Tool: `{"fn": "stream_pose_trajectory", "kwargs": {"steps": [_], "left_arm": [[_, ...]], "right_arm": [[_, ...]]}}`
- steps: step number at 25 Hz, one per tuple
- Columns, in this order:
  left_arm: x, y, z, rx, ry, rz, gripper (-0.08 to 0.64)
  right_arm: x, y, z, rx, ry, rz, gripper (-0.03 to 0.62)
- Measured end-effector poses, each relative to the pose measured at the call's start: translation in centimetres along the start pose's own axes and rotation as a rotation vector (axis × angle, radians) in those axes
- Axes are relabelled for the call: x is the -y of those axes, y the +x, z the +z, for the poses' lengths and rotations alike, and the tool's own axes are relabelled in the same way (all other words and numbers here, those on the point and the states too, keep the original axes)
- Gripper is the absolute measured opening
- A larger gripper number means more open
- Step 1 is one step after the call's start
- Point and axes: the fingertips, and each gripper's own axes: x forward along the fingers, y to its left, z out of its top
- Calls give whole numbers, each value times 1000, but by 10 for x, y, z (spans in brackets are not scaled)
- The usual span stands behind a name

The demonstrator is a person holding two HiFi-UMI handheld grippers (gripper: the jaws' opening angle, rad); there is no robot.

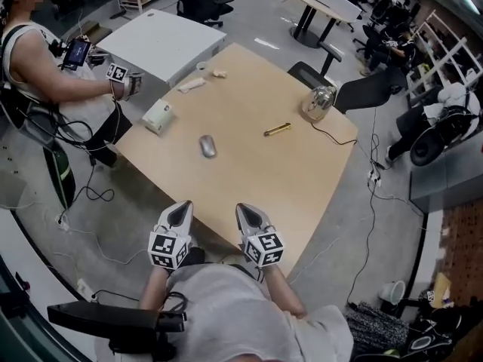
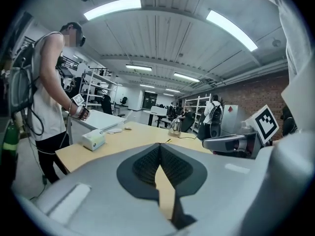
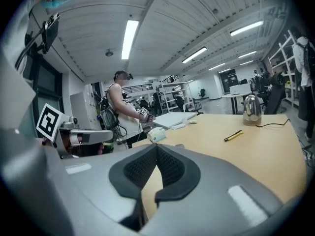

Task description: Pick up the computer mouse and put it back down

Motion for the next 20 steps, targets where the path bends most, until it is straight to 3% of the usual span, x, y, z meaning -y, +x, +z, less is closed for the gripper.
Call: {"fn": "stream_pose_trajectory", "kwargs": {"steps": [6, 11, 20], "left_arm": [[-58, -11, 14, 28, -11, 38, 18], [-100, -21, 14, 41, -23, 58, 19], [-146, -69, 17, 45, -47, 80, 19]], "right_arm": [[-35, 52, 15, -4, -17, 42, 6], [-48, 86, 15, -15, -23, 30, 6], [-102, 107, 22, -15, -16, 16, 6]]}}
